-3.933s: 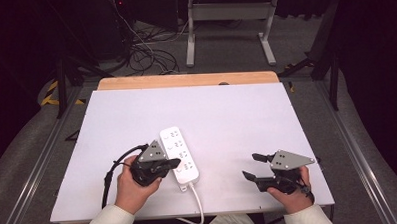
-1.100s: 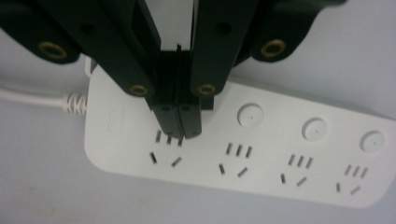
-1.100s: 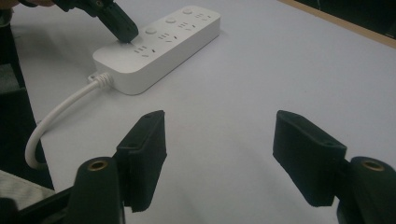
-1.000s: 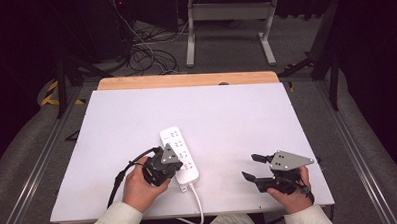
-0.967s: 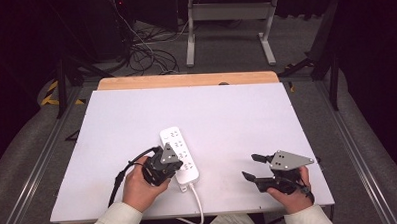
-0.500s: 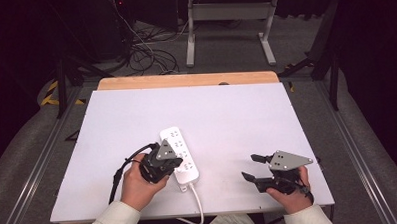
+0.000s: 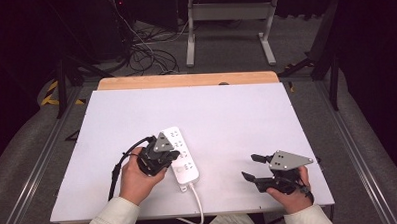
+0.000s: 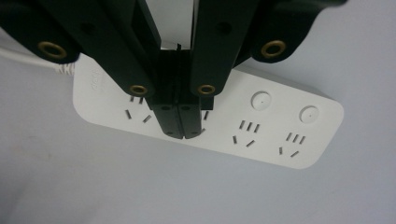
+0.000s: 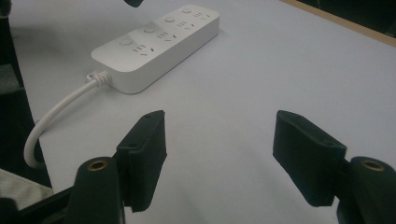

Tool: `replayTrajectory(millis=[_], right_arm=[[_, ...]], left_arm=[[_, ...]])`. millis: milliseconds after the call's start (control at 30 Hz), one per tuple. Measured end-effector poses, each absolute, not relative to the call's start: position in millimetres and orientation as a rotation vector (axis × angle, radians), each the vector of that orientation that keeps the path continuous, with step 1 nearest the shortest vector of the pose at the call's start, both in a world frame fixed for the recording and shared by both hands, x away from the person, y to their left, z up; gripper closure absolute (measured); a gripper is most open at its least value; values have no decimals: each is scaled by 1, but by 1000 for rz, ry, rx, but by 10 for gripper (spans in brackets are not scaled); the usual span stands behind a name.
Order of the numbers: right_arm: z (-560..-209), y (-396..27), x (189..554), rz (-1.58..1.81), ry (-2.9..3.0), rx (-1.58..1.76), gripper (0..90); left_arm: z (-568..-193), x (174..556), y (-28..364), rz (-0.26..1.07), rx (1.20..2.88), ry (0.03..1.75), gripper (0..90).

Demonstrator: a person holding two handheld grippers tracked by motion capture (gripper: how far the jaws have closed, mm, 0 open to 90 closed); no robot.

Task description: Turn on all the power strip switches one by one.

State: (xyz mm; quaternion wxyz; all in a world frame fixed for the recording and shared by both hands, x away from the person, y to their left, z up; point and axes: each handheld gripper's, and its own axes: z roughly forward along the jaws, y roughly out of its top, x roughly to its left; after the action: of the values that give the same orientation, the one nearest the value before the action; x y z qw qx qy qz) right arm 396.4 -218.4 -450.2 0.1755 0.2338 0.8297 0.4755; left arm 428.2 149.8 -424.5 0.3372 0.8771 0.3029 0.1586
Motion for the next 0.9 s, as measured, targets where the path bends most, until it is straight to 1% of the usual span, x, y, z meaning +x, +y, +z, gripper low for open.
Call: replayTrajectory(millis=[500,900], right_arm=[[-450,-218,397,1347,2352,658,355],[-450,-219,396,1357,2354,654,355]], left_arm=[[-437,445,152,419,2312,823,900],[-445,449,153,390,2329,847,900]])
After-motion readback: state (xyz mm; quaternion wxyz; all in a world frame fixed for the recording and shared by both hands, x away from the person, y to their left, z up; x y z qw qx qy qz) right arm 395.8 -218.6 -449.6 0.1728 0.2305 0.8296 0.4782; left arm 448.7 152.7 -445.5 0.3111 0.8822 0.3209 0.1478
